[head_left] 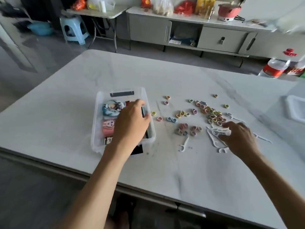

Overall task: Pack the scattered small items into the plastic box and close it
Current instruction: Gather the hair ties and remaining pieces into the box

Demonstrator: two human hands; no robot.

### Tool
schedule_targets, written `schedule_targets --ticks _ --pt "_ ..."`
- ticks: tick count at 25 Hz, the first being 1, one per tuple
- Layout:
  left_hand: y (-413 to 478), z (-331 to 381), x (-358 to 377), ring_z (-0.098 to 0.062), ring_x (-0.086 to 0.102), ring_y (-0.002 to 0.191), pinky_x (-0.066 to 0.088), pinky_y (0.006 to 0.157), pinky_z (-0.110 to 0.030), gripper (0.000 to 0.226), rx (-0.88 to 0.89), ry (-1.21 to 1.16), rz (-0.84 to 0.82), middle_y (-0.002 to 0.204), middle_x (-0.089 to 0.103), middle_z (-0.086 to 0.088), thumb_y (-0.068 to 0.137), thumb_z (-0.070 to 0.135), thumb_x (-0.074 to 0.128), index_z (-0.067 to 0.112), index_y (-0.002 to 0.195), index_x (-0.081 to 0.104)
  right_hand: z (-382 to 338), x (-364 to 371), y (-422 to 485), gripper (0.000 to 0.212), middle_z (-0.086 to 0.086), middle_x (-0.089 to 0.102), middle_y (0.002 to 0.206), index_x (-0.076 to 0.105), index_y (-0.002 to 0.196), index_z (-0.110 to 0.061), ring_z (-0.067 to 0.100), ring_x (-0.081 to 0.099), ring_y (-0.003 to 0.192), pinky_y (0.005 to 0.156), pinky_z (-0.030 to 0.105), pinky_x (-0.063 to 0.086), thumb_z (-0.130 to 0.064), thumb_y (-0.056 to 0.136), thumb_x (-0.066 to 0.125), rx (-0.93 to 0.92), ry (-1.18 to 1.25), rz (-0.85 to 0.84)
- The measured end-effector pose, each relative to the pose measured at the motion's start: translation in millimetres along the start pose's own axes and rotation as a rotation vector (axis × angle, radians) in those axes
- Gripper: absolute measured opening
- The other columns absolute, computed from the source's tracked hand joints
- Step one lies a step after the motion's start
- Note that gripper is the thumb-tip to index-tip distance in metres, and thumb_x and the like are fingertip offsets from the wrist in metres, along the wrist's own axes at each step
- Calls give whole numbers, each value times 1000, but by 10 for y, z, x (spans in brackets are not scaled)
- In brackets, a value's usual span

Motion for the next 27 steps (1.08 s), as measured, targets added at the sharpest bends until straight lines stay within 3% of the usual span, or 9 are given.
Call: schedule_targets --ticks 4,8,11,15,17,19,23,25,27 --pt "-47 210 310 -25 58 87 39 68 -29 29 21 195 -56 108 68 -13 90 18 59 14 119 60 170 224 87 14 12 64 97 70 95 -19 34 62 88 71 37 49 -16 82 68 -50 51 29" --pt "-10 322 386 -30 52 81 34 66 -29 30 -8 255 -56 104 68 -17 84 6 60 10 114 60 229 275 180 19 7 68 79 66 80 -21 26 60 67 61 36 52 -4 78 60 -57 80 42" --pt "-62 486 479 -26 43 77 34 65 -30 31 16 245 -99 101 69 -15 82 11 62 11 113 61 291 251 207 18 0 67 74 64 84 -22 23 61 68 62 34 51 -7 74 67 -40 162 29" --pt "-143 650 538 -22 61 87 49 74 -29 39 65 57 -222 102 70 -8 86 26 68 17 124 60 384 231 201 14 1 69 76 69 84 -20 23 61 69 64 32 49 -12 73 71 -57 142 27" --pt "-145 650 510 -11 71 72 58 71 -29 37 27 -188 -349 91 73 0 88 28 69 19 123 61 378 254 193 8 6 69 79 70 81 -16 26 60 71 64 33 47 -14 74 73 -97 103 12" --pt "-71 530 400 -5 69 63 57 63 -24 29 -21 -298 -280 88 74 6 89 26 67 21 117 65 330 288 183 10 6 67 85 69 83 -14 26 59 76 64 32 43 -14 75 75 -134 93 4" --pt "113 101 106 -27 57 110 48 88 -38 30 -175 19 229 121 62 -6 88 24 61 19 117 62 264 294 184 15 4 65 92 64 83 -15 23 57 76 64 33 46 -16 76 77 -143 96 25" --pt "130 -45 130 -35 43 125 41 93 -44 42 -324 80 211 134 49 -14 87 25 62 16 126 52 221 274 172 17 1 65 97 64 86 -16 24 59 83 63 31 42 -22 77 77 -182 11 84" --pt "126 -107 173 -38 41 125 40 94 -46 50 -373 75 173 138 44 -15 87 24 63 13 132 44 175 213 168 16 2 67 100 67 90 -18 28 60 93 66 30 37 -25 79 75 -211 -15 154"
Point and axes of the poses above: each hand's wrist, its own y-axis towards the middle knuckle, its own x-axis out of the palm, z = x × y, the point moved 3 cm from there along y, towards the middle knuckle
